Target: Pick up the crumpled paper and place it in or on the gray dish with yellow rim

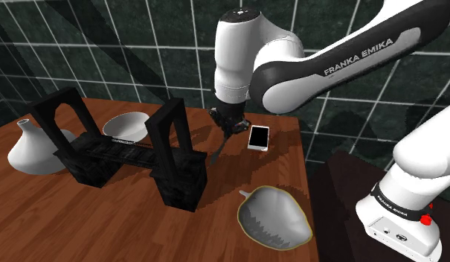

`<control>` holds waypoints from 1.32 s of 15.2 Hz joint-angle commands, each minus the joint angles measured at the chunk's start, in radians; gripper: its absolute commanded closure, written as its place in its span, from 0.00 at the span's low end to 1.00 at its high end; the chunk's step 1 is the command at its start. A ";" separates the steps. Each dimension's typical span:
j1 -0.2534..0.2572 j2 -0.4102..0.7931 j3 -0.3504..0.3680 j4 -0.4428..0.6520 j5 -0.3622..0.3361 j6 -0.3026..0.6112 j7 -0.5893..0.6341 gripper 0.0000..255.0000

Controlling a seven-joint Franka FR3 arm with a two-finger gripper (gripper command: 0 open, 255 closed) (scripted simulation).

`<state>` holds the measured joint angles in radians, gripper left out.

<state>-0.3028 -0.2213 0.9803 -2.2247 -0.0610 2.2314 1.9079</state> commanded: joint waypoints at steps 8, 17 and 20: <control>0.253 -0.298 -0.074 -0.184 0.252 -0.064 -0.003 1.00; 0.447 -0.471 -0.062 -0.271 0.377 -0.152 0.092 1.00; 0.441 -0.455 -0.036 -0.297 0.384 -0.109 0.101 1.00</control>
<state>0.1390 -0.6794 0.9390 -2.5120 0.3207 2.1094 2.0078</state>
